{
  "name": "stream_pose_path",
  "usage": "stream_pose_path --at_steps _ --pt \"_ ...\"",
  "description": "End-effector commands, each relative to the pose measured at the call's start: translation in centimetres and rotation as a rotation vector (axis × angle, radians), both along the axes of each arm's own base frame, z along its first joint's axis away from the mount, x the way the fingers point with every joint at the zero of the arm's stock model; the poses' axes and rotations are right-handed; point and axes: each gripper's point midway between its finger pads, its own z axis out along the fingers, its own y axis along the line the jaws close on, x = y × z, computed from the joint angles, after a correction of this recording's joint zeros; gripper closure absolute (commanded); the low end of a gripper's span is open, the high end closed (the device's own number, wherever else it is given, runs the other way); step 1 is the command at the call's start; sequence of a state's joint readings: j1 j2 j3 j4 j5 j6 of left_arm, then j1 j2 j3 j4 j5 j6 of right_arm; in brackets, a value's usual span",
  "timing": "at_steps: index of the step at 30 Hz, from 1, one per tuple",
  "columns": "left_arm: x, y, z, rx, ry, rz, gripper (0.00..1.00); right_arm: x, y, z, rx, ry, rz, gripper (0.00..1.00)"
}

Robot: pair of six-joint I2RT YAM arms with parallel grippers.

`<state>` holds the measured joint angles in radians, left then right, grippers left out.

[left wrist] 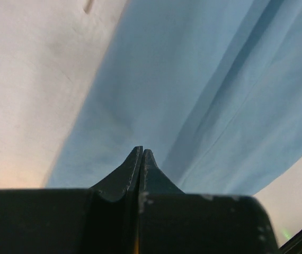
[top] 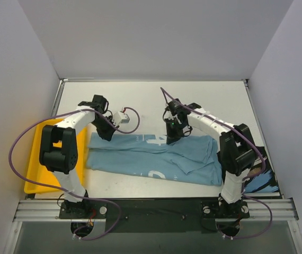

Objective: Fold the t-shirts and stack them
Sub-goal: Fold the other side of the tshirt into a rectangle

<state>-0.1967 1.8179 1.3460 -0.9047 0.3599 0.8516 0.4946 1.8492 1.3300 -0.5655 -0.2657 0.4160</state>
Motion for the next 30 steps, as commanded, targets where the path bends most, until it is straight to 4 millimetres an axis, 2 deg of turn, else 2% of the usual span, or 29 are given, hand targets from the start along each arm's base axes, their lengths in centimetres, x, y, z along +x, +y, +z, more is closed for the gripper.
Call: stream_pose_path --at_steps 1,2,3,4,5,7,10,12,14,16,19,22,23,26,27,28,29,30 --pt "-1.6 2.1 -1.6 0.063 0.008 0.014 0.99 0.3 6.2 1.1 0.179 -0.021 0.102 1.00" --pt "-2.6 2.4 -1.8 0.067 0.022 0.012 0.99 0.1 7.1 -0.1 0.180 0.004 0.120 1.00" --pt "-2.9 2.5 -1.7 0.070 0.018 0.010 0.99 0.4 8.0 0.1 0.188 -0.008 0.143 1.00" --pt "-3.7 2.7 -1.8 0.073 0.027 0.014 0.99 -0.1 8.9 -1.1 0.190 0.019 0.171 1.00" --pt "-3.9 2.9 -1.7 0.071 0.019 0.019 0.99 0.2 9.6 -0.8 0.203 0.007 0.200 1.00" --pt "-4.8 3.5 -2.3 0.073 0.037 0.043 0.99 -0.7 10.4 -1.9 0.208 0.037 0.245 1.00" --pt "-5.2 4.3 -3.3 0.075 0.050 0.077 0.99 -2.3 9.5 -4.5 0.168 0.097 0.258 1.00" --pt "-5.6 4.2 -3.7 0.074 0.068 0.078 0.99 -3.4 8.7 -5.3 0.154 0.129 0.277 1.00" --pt "-5.5 4.3 -3.7 0.076 0.065 0.080 0.99 -4.2 8.5 -4.5 0.166 0.124 0.303 1.00" --pt "-5.1 4.5 -3.4 0.082 0.053 0.087 0.99 -4.3 8.4 -2.8 0.174 0.081 0.323 1.00" --pt "-4.1 4.7 -2.9 0.085 0.037 0.110 0.99 -3.7 8.3 1.1 0.187 -0.044 0.361 1.00" --pt "-3.6 4.5 -2.2 0.072 0.024 0.122 0.99 -4.1 8.4 3.7 0.222 -0.105 0.396 1.00" --pt "-3.6 4.5 -2.1 0.069 0.020 0.125 0.99 -4.5 8.1 3.8 0.221 -0.093 0.400 1.00" --pt "-3.4 4.5 -0.9 0.062 -0.011 0.124 0.99 -4.9 5.8 4.3 0.161 -0.086 0.323 1.00" --pt "-3.4 4.5 -0.8 0.063 -0.016 0.126 0.98 -5.0 4.3 3.7 0.145 -0.056 0.248 1.00" --pt "-3.5 4.5 -0.3 0.064 -0.026 0.121 0.98 -4.8 3.0 4.4 0.122 -0.084 0.197 1.00" --pt "-3.5 4.6 0.0 0.064 -0.031 0.122 0.98 -4.7 0.7 3.6 0.090 -0.051 0.091 1.00" --pt "-3.6 4.6 0.3 0.063 -0.033 0.118 0.98 -3.9 -2.2 4.1 0.047 -0.071 -0.013 1.00"
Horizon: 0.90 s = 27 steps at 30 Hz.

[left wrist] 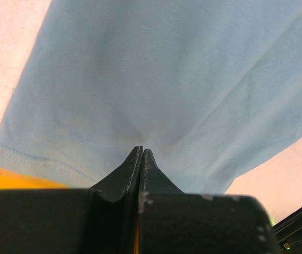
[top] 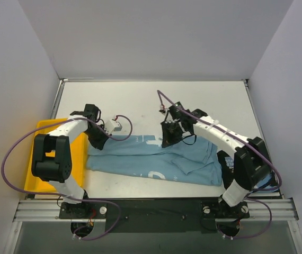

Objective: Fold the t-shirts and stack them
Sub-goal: Fold the other side of the tshirt into a rectangle, then rotate the tshirt 90 degrees

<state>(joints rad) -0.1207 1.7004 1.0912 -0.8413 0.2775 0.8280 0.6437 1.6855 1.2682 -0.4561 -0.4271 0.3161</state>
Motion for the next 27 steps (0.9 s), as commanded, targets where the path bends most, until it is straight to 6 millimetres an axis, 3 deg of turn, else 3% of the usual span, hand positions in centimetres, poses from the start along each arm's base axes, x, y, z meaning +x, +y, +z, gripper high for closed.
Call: stream_pose_path --at_steps 1,2,3,4,6,11,17,20,21,22,23,24,25,26,27 --pt "1.4 0.0 3.6 -0.020 -0.107 0.006 0.98 -0.5 -10.5 -1.8 -0.191 0.107 -0.394 1.00" --pt "1.5 -0.1 3.8 -0.021 -0.116 0.005 0.98 0.0 -13.1 -1.5 -0.197 0.105 -0.494 1.00" --pt "1.6 -0.1 3.9 -0.024 -0.120 0.014 0.98 -1.0 -14.5 -2.5 -0.208 0.144 -0.555 1.00" --pt "2.0 -0.1 4.0 -0.026 -0.134 0.021 0.98 -0.5 -16.4 -2.2 -0.206 0.129 -0.636 1.00" --pt "2.8 -0.2 3.9 -0.028 -0.159 0.041 0.97 -1.0 -18.7 -3.8 -0.231 0.166 -0.715 1.00" --pt "4.5 -0.4 3.9 -0.032 -0.173 0.100 0.97 -0.5 -21.4 -7.3 -0.285 0.276 -0.786 1.00" --pt "4.3 -0.2 4.6 -0.026 -0.168 0.109 0.97 2.2 -26.8 -10.6 -0.450 0.418 -0.915 1.00" --pt "4.1 -0.2 5.0 -0.027 -0.155 0.118 0.96 7.8 -27.2 -9.6 -0.448 0.373 -0.890 1.00" --pt "4.0 -0.3 5.2 -0.033 -0.150 0.125 0.96 7.9 -26.9 -10.8 -0.467 0.431 -0.868 1.00" --pt "4.1 -0.3 5.3 -0.036 -0.148 0.136 0.96 11.3 -26.7 -9.3 -0.430 0.362 -0.877 1.00" --pt "4.1 -0.5 5.5 -0.042 -0.146 0.140 0.96 11.5 -26.3 -10.7 -0.439 0.416 -0.858 1.00" --pt "4.2 -0.6 5.6 -0.048 -0.142 0.154 0.96 15.0 -26.1 -9.1 -0.393 0.340 -0.862 1.00" --pt "4.2 -0.8 5.6 -0.059 -0.136 0.156 0.96 17.7 -25.2 -9.0 -0.347 0.315 -0.850 1.00" --pt "4.2 -0.9 5.6 -0.067 -0.129 0.164 0.96 18.7 -24.9 -9.1 -0.323 0.314 -0.835 1.00" --pt "4.4 -1.1 5.4 -0.070 -0.129 0.162 0.96 21.1 -22.8 -8.5 -0.271 0.278 -0.791 1.00"
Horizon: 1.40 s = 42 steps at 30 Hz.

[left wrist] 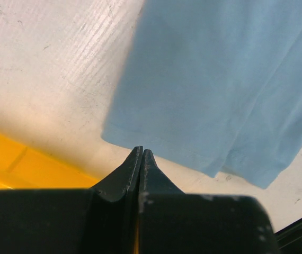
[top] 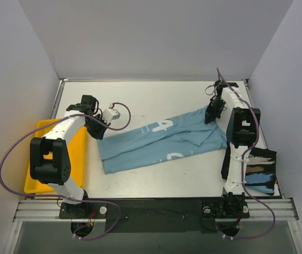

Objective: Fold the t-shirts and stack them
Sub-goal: Rotate the tshirt 90 degrees

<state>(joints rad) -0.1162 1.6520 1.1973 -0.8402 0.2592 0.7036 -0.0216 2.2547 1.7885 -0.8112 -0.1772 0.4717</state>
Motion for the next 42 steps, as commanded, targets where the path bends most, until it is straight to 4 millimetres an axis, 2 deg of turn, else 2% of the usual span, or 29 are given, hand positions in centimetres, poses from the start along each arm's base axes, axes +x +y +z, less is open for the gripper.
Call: stream_pose_path --at_steps 1,2,4,5,6,9,10,11,12,15,16,17,19,23,24,26,28,29,30,32,33,34,35,36,37,38,39,41,42 --pt "1.1 -0.9 1.0 -0.052 -0.010 0.035 0.96 6.4 3.3 0.8 0.056 -0.106 0.104 1.00" --pt "1.5 -1.0 0.7 -0.043 -0.017 0.033 0.96 8.3 4.5 2.1 0.080 -0.163 0.130 1.00" --pt "2.2 -0.9 0.1 -0.023 -0.022 0.038 0.96 10.2 5.6 4.5 0.094 -0.255 0.182 1.00" --pt "2.6 -1.0 0.0 -0.021 -0.028 0.039 0.96 10.6 5.7 5.2 0.089 -0.280 0.190 1.00" --pt "2.7 -1.0 -0.8 -0.010 -0.010 0.036 0.96 11.0 5.3 6.9 0.072 -0.323 0.190 1.00" --pt "2.8 -1.5 -2.1 0.008 0.010 0.015 0.96 10.1 2.8 9.7 -0.004 -0.366 0.155 1.00" --pt "2.9 -1.6 -2.4 0.013 0.009 0.009 0.96 8.8 1.5 10.6 -0.044 -0.371 0.137 1.00" --pt "2.9 -1.6 -2.9 0.026 0.004 0.001 0.95 8.5 0.4 10.9 -0.081 -0.380 0.123 1.00" --pt "2.9 -1.5 -3.1 0.033 0.002 0.000 0.95 7.1 0.0 11.1 -0.099 -0.382 0.127 1.00" --pt "1.9 -0.8 -4.8 0.073 0.030 -0.013 0.96 3.8 -0.9 9.6 -0.111 -0.330 0.112 1.00" --pt "1.6 -0.8 -5.0 0.077 0.036 -0.017 0.96 2.4 -0.7 8.5 -0.104 -0.292 0.098 1.00" --pt "0.6 -0.6 -5.6 0.084 0.059 -0.024 0.96 0.9 -1.8 6.9 -0.096 -0.239 0.064 1.00" --pt "-0.8 -0.5 -6.0 0.087 0.076 -0.038 0.95 -0.7 -1.9 4.4 -0.070 -0.167 0.034 1.00" --pt "-4.3 -0.1 -6.6 0.090 0.124 -0.050 0.96 -1.2 -2.3 0.6 -0.030 -0.070 -0.029 1.00" --pt "-5.1 -0.1 -6.9 0.091 0.141 -0.053 0.96 -0.9 -2.4 0.4 -0.026 -0.066 -0.044 1.00" --pt "-7.6 -0.1 -7.4 0.088 0.180 -0.062 0.96 0.2 -2.6 -0.5 -0.016 -0.060 -0.065 1.00" --pt "-9.8 -0.4 -7.0 0.068 0.226 -0.060 0.95 1.5 -2.7 -1.1 -0.011 -0.059 -0.081 1.00" --pt "-10.1 -1.1 -6.1 0.036 0.214 -0.074 0.94 2.6 -2.5 -1.3 0.005 -0.058 -0.090 1.00" --pt "-11.5 -1.3 -5.6 0.028 0.256 -0.085 0.92 3.1 -2.2 -1.6 0.023 -0.056 -0.098 1.00" --pt "-13.0 -3.0 -3.5 -0.046 0.267 -0.127 0.88 5.7 -0.9 -1.7 0.092 -0.089 -0.113 1.00" --pt "-13.4 -4.1 -2.3 -0.092 0.248 -0.156 0.87 8.0 0.4 -1.7 0.148 -0.125 -0.122 1.00" --pt "-14.0 -5.0 -1.4 -0.128 0.254 -0.179 0.83 9.2 1.5 -1.6 0.182 -0.146 -0.115 1.00" --pt "-14.3 -5.8 -0.5 -0.141 0.232 -0.213 0.82 11.8 2.2 -1.4 0.210 -0.196 -0.131 1.00" --pt "-14.6 -6.4 0.1 -0.148 0.232 -0.223 0.81 13.0 3.4 -1.0 0.250 -0.222 -0.130 1.00" --pt "-14.8 -7.1 0.5 -0.149 0.224 -0.249 0.81 15.8 4.0 -0.3 0.279 -0.296 -0.150 1.00" --pt "-14.8 -7.5 0.9 -0.149 0.222 -0.253 0.81 17.0 5.3 0.5 0.333 -0.331 -0.152 1.00" --pt "-14.8 -7.9 1.0 -0.149 0.220 -0.260 0.81 19.0 5.7 1.2 0.372 -0.402 -0.185 1.00" --pt "-14.2 -8.4 1.3 -0.152 0.205 -0.253 0.81 20.8 6.3 3.5 0.435 -0.499 -0.213 1.00" --pt "-13.6 -8.5 1.3 -0.149 0.192 -0.236 0.80 21.3 6.0 4.4 0.428 -0.541 -0.214 1.00"
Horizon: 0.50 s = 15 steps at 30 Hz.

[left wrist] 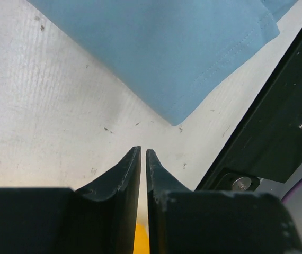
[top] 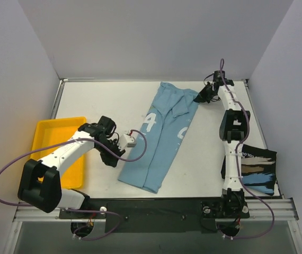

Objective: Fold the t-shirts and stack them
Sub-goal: Rotate the tshirt 90 degrees

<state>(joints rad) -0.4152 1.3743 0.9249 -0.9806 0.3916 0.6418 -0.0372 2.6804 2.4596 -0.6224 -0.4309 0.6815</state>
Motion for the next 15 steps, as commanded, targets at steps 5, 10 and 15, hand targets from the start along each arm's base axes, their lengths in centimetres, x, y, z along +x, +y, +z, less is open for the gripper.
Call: stream_pose_path --at_steps 5,10,15 --pt "2.0 -2.2 1.2 -0.069 -0.027 0.073 0.77 1.0 1.8 12.9 0.044 -0.300 0.041 0.77" --pt "3.0 -3.1 2.7 -0.113 -0.073 0.075 0.69 -5.9 -0.1 12.4 -0.132 -0.219 0.048 0.61" --pt "0.3 -1.4 3.4 -0.081 -0.065 -0.148 0.60 -8.2 0.3 6.0 -0.082 -0.039 0.022 0.60"
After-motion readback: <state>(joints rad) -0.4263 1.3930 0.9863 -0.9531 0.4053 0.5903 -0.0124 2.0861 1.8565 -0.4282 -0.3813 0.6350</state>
